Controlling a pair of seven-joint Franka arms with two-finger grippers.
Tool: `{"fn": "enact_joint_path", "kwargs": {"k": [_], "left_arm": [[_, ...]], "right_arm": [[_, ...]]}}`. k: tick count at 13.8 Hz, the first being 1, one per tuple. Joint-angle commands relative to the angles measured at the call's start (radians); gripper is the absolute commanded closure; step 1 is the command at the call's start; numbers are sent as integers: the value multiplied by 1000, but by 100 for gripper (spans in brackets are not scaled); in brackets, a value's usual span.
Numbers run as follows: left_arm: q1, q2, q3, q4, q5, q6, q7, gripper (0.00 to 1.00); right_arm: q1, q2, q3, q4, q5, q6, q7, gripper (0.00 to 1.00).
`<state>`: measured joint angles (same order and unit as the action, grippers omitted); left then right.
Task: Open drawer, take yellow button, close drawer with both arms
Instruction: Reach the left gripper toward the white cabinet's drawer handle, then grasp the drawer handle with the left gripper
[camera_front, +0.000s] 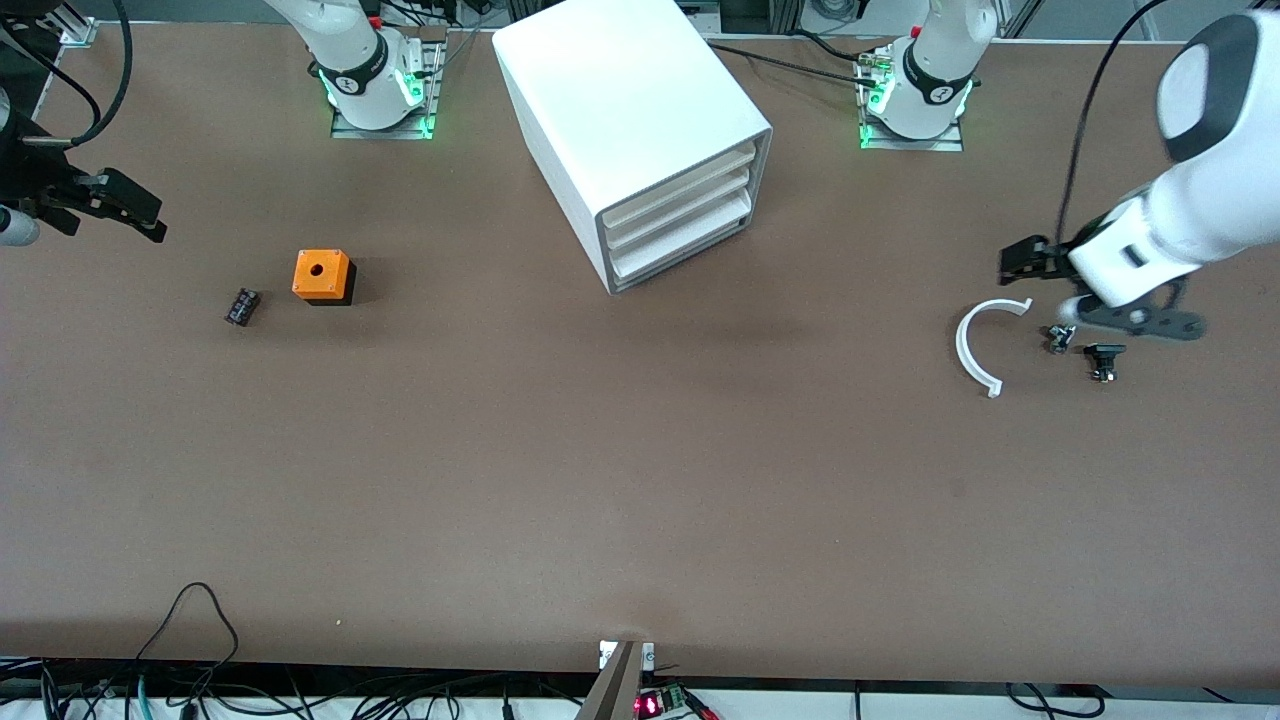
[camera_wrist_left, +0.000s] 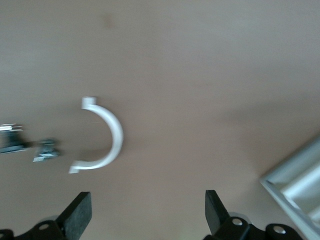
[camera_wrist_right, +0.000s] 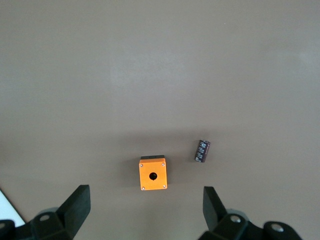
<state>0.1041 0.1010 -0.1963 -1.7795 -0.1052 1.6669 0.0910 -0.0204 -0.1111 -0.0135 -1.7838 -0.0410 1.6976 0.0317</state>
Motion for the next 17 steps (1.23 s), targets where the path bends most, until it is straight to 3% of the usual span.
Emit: {"fn": "enact_joint_path", "kwargs": {"k": [1, 3, 6, 9, 17], "left_arm": [[-1, 66, -17, -53, -239, -26, 18, 0], [-3, 91, -17, -145, -394, -24, 21, 0], [-7, 126, -110, -222, -499, -26, 59, 0], [-9, 151, -196, -305, -718, -15, 65, 0], [-32, 169, -403, -405, -876, 208, 64, 1]], "right_arm": [[-1, 4, -5, 14, 21, -13, -13, 0], [-1, -2, -6, 11, 17, -30, -13, 0], [-1, -12, -6, -5, 9, -33, -15, 0], [-1, -16, -8, -6, 4, -48, -35, 0], [-1, -4, -8, 4, 7, -53, -30, 0]]}}
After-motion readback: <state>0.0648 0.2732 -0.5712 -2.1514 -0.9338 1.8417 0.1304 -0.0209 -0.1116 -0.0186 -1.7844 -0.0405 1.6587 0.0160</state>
